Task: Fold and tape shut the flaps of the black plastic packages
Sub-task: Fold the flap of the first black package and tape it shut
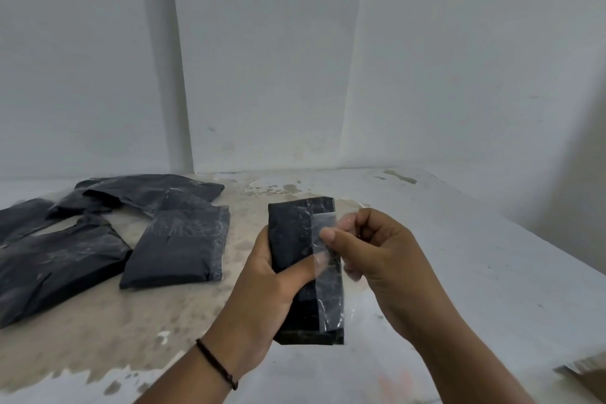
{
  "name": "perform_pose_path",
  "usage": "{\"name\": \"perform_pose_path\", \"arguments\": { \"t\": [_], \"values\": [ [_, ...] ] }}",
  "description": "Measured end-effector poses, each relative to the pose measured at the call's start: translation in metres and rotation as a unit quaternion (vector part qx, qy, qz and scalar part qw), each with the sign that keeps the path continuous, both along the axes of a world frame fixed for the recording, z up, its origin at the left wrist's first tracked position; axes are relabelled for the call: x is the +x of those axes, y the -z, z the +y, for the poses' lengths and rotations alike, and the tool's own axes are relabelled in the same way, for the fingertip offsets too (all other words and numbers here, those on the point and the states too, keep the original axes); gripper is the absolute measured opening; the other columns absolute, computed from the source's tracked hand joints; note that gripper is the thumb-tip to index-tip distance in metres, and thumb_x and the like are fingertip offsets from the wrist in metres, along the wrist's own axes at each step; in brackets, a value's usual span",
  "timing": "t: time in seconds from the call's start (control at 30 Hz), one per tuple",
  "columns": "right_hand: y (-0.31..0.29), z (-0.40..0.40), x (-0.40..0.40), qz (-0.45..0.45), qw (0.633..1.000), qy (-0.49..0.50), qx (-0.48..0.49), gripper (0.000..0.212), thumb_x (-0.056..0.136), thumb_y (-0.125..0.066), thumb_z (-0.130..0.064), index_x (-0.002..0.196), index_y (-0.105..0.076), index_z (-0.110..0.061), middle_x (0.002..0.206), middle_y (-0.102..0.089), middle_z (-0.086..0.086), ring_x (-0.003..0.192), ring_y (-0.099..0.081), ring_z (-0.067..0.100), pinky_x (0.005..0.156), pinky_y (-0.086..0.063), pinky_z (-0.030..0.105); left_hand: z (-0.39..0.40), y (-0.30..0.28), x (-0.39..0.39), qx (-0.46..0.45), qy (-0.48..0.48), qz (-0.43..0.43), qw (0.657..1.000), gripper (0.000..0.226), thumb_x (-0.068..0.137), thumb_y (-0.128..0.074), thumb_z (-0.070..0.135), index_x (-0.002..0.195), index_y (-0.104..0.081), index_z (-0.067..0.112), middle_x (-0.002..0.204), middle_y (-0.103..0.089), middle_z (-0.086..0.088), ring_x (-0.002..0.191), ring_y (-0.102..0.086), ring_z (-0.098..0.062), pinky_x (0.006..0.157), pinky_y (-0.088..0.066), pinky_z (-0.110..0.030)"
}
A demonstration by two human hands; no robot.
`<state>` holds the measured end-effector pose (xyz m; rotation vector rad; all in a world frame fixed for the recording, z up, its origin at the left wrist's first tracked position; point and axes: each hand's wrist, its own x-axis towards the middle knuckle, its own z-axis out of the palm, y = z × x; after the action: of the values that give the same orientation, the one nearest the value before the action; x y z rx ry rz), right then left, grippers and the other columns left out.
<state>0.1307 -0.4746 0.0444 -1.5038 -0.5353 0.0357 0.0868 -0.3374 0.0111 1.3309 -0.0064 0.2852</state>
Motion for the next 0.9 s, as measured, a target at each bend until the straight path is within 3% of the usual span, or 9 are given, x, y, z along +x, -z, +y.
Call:
{"name": "perform_pose_path", "arguments": {
  "t": [0.23, 0.37, 0.53, 0.63, 0.73, 0.9],
  "values": [
    [0.0021, -0.0021, 0.0029, 0.004, 1.000, 0.012, 0.006, 0.019, 0.074, -0.078, -0.018, 0.066, -0.061, -0.018, 0.056, -0.053, -0.003, 0.050, -0.043, 0.011, 0.050, -0.038, 0.024, -0.0037, -0.0021, -0.0010, -0.013, 0.011, -0.003, 1.000, 0.043, 0.068, -0.073, 0.015, 0.107, -0.064, 0.030, 0.100, -0.074, -0.004, 0.093, -0.070, -0.024, 0.077, -0.055, -0.039],
    [-0.0006, -0.0078, 0.0030, -0.001, 0.999, 0.002, 0.039, 0.022, 0.067, -0.080, -0.030, 0.065, -0.060, -0.021, 0.057, -0.051, -0.003, 0.052, -0.043, 0.015, 0.052, -0.039, 0.027, -0.0031, -0.0032, -0.0007, -0.029, 0.005, 0.005, 1.000, 0.042, 0.064, -0.074, 0.018, 0.103, -0.065, 0.032, 0.094, -0.074, 0.000, 0.085, -0.072, -0.020, 0.069, -0.056, -0.034],
    [-0.0037, -0.0057, -0.0005, 0.004, 0.999, -0.010, 0.031, 0.029, 0.063, -0.084, -0.030, 0.067, -0.058, -0.017, 0.053, -0.051, -0.003, 0.049, -0.043, 0.015, 0.049, -0.039, 0.025, -0.0039, -0.0008, 0.0001, -0.032, -0.013, 0.027, 0.999, 0.035, 0.079, -0.069, 0.011, 0.107, -0.064, 0.030, 0.094, -0.074, -0.003, 0.079, -0.071, -0.019, 0.064, -0.054, -0.031],
    [-0.0018, -0.0038, -0.0024, 0.014, 0.999, -0.011, 0.040, 0.028, 0.062, -0.077, -0.031, 0.069, -0.057, -0.013, 0.054, -0.051, -0.004, 0.048, -0.043, 0.013, 0.048, -0.039, 0.023, -0.0044, -0.0008, 0.0000, -0.050, 0.007, 0.034, 0.998, 0.036, 0.075, -0.073, 0.022, 0.110, -0.064, 0.027, 0.100, -0.072, -0.010, 0.083, -0.070, -0.024, 0.065, -0.053, -0.034],
    [0.0008, -0.0045, -0.0022, 0.025, 0.999, -0.009, 0.044, 0.026, 0.064, -0.077, -0.032, 0.067, -0.056, -0.016, 0.054, -0.052, -0.004, 0.048, -0.043, 0.013, 0.049, -0.039, 0.025, -0.0028, -0.0019, -0.0006, -0.098, 0.021, 0.043, 0.994, 0.033, 0.082, -0.061, 0.029, 0.114, -0.063, 0.020, 0.101, -0.072, -0.012, 0.087, -0.070, -0.027, 0.068, -0.053, -0.038],
    [0.0037, -0.0011, -0.0021, 0.037, 0.998, 0.032, 0.043, 0.029, 0.072, -0.076, -0.032, 0.062, -0.054, -0.015, 0.051, -0.044, 0.001, 0.048, -0.038, 0.016, 0.047, -0.037, 0.024, -0.0057, -0.0021, 0.0007, -0.049, -0.018, 0.028, 0.998, 0.021, 0.085, -0.063, 0.025, 0.106, -0.065, 0.027, 0.095, -0.074, -0.007, 0.082, -0.072, -0.022, 0.066, -0.055, -0.035]
  ]
}}
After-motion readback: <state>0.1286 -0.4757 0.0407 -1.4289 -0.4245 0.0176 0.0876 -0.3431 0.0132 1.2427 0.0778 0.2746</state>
